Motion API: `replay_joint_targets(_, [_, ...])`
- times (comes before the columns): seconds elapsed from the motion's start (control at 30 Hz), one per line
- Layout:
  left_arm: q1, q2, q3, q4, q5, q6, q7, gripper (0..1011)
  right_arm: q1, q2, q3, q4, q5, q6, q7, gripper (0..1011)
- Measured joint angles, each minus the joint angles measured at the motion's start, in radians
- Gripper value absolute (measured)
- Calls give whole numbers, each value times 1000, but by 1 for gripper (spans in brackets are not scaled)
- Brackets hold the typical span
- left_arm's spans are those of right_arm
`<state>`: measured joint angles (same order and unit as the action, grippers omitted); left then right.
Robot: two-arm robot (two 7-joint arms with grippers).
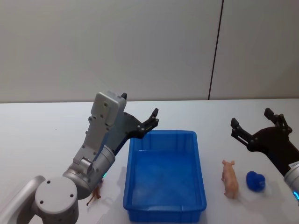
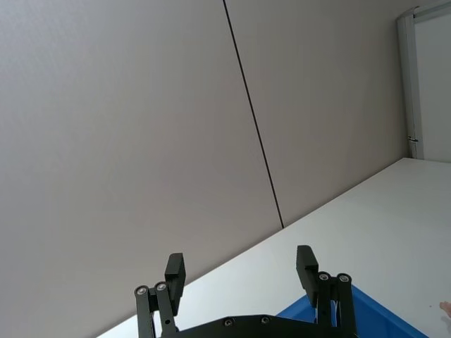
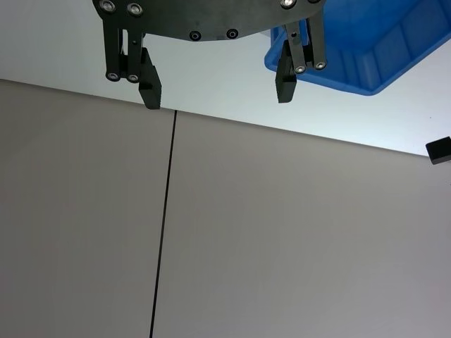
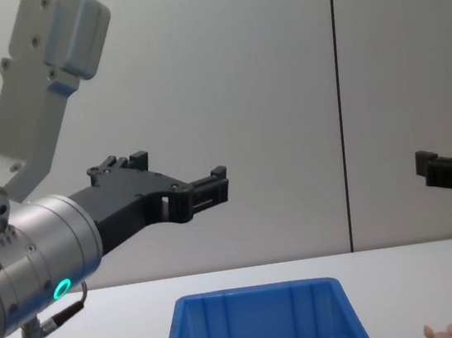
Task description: Pick up the two dolls from the table and place them into the box.
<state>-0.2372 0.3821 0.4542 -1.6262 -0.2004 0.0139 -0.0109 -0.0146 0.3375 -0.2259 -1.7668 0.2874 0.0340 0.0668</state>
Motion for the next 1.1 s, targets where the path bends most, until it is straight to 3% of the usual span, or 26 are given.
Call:
replay_joint_targets(0.5, [0,0,0,0,0,0,0,1000,-32,15,5,-23,-9,6,-28,1001])
replay_joint_targets(0.9, [0,0,0,0,0,0,0,1000,-178,94,33,-103,-7,74,-136,1001])
replay_joint_targets(1.1, [0,0,0,0,0,0,0,1000,-214,112,39,-111,-14,123,-163,1001])
